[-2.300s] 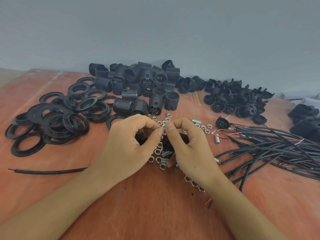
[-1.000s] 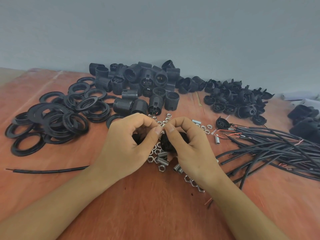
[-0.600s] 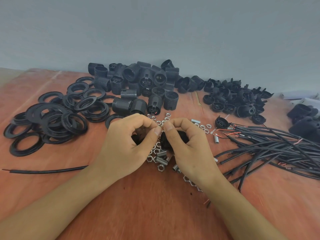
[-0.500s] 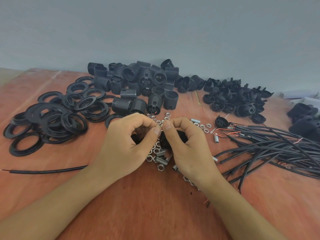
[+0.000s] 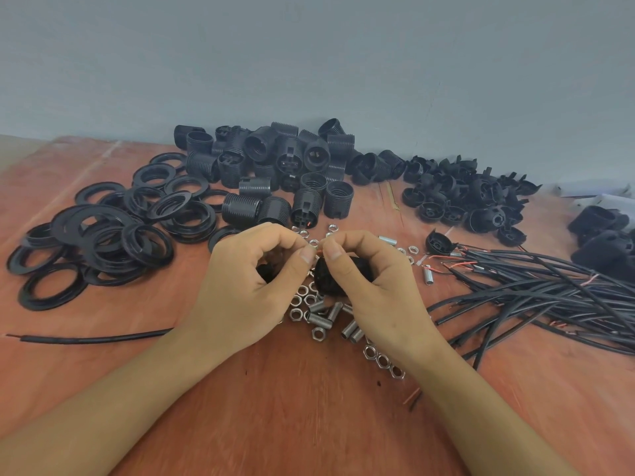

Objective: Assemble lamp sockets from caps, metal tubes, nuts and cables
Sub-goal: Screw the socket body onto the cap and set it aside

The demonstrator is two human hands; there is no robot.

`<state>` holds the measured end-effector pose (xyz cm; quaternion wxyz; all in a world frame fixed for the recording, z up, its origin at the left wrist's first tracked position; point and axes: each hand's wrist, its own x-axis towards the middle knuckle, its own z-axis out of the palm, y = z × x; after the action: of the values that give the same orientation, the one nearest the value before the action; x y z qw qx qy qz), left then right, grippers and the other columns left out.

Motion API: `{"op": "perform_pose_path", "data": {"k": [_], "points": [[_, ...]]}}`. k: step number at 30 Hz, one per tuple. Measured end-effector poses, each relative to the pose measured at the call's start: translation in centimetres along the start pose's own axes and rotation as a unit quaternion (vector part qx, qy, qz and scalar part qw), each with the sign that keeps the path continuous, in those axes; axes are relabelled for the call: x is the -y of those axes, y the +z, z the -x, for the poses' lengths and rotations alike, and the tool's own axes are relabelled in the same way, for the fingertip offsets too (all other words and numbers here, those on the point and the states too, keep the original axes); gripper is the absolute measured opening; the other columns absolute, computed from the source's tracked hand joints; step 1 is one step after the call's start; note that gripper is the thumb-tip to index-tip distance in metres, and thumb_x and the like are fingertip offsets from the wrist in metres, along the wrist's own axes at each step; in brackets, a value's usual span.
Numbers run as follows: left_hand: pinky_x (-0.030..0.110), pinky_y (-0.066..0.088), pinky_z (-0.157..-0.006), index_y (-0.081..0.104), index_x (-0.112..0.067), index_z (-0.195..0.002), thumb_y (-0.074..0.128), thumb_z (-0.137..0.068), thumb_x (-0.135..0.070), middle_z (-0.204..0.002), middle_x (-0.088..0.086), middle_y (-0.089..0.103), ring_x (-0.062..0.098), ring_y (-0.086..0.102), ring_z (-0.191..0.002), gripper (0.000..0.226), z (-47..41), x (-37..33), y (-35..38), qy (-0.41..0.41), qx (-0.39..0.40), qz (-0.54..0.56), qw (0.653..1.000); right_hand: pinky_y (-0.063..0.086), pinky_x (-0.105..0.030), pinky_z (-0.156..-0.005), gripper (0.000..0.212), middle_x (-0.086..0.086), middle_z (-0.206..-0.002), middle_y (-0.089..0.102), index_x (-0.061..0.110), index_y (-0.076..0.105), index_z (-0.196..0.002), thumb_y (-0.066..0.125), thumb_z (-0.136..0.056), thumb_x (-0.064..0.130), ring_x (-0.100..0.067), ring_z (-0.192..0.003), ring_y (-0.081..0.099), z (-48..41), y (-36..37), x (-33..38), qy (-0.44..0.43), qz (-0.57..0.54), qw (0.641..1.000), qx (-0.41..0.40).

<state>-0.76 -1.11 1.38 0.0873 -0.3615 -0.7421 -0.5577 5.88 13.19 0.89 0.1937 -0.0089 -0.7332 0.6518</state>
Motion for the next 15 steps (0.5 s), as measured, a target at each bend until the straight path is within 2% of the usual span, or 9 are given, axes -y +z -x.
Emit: {"op": "perform_pose_path", "data": {"k": [7, 11, 15], "points": [[0.041, 0.048, -0.063, 0.069, -0.013, -0.083, 0.061, -0.087, -0.020, -0.073, 0.003, 0.067, 0.021, 0.063, -0.067, 0.012, -0.02, 0.05, -0.04, 0.001, 0.000, 0.002, 1.000, 0.055, -0.039, -0.081, 0.012, 0.010, -0.079, 0.069, 0.022, 0.069, -0.088, 0.062, -0.089, 0.032, -0.007, -0.078, 0.064, 0.01, -0.04, 0.02, 0.006, -0.002, 1.000, -0.007], [0.037, 0.049, -0.064, 0.069, -0.013, -0.083, 0.062, -0.087, -0.020, -0.073, 0.000, 0.066, 0.019, 0.062, -0.069, 0.011, 0.04, -0.04, 0.07, 0.007, 0.001, -0.002, 1.000, 0.056, -0.043, -0.083, 0.012, 0.006, -0.083, 0.068, 0.015, 0.067, -0.091, 0.060, -0.096, 0.023, -0.010, -0.081, 0.064, 0.03, 0.12, -0.10, 0.011, 0.028, 0.999, -0.023], [0.035, 0.050, -0.065, 0.069, -0.013, -0.084, 0.061, -0.088, -0.020, -0.074, -0.001, 0.066, 0.018, 0.063, -0.070, 0.011, 0.00, -0.11, 0.16, 0.010, 0.003, -0.003, 1.000, 0.054, -0.034, -0.076, 0.019, 0.010, -0.079, 0.064, 0.014, 0.065, -0.090, 0.055, -0.096, 0.030, -0.006, -0.076, 0.060, 0.04, 0.36, 0.02, 0.004, 0.051, 0.998, -0.027]]}}
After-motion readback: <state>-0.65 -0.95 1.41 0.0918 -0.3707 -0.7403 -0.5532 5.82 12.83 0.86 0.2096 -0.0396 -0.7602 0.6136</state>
